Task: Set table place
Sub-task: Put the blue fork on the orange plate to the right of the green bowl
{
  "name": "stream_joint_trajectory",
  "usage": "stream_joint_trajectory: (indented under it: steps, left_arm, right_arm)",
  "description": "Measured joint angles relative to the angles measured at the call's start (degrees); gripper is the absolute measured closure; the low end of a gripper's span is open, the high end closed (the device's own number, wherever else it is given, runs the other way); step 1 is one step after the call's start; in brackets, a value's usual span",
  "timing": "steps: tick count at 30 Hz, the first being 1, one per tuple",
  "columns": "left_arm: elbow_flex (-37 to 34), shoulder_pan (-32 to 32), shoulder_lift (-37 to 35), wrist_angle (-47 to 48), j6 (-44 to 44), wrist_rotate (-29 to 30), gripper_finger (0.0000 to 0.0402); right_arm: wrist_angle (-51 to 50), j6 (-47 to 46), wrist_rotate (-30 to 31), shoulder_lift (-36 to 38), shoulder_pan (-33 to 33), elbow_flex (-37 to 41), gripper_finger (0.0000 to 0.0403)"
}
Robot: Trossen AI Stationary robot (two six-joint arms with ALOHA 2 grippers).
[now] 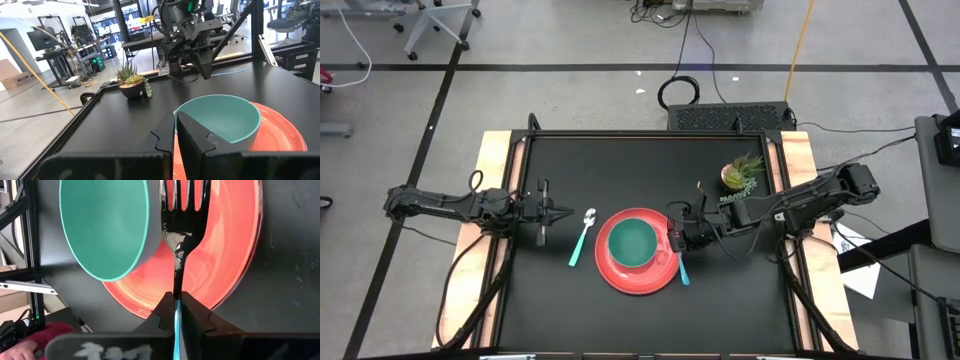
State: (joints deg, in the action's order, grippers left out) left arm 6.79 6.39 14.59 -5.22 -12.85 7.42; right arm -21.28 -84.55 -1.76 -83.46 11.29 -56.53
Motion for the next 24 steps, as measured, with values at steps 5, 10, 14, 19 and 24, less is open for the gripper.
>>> stream_joint_trajectory:
  steps: [5,10,14,19,24]
  left_arm:
    - [0.0,0.0,0.0,0.0,0.0,0.0,0.0376]
    - [0.0,0.0,0.0,0.0,0.0,0.0,0.0376]
    - [0.0,0.0,0.0,0.2,0.0,0.0,0.0376]
    - [0.0,0.0,0.0,0.3,0.1,0.0,0.0376]
    - [0.0,0.0,0.0,0.5,0.3,0.0,0.0376]
  right_arm:
    - [0.0,0.0,0.0,0.0,0.0,0.0,0.0403]
    - [0.0,0.0,0.0,0.0,0.0,0.0,0.0403]
    - [0.0,0.0,0.0,0.0,0.2,0.0,0.0403]
    - [0.1,-0.3,0.1,-0.4,0.2,0.4,0.0403]
    - [1.1,-1.1,0.1,-2.2,-0.1,1.3,0.0403]
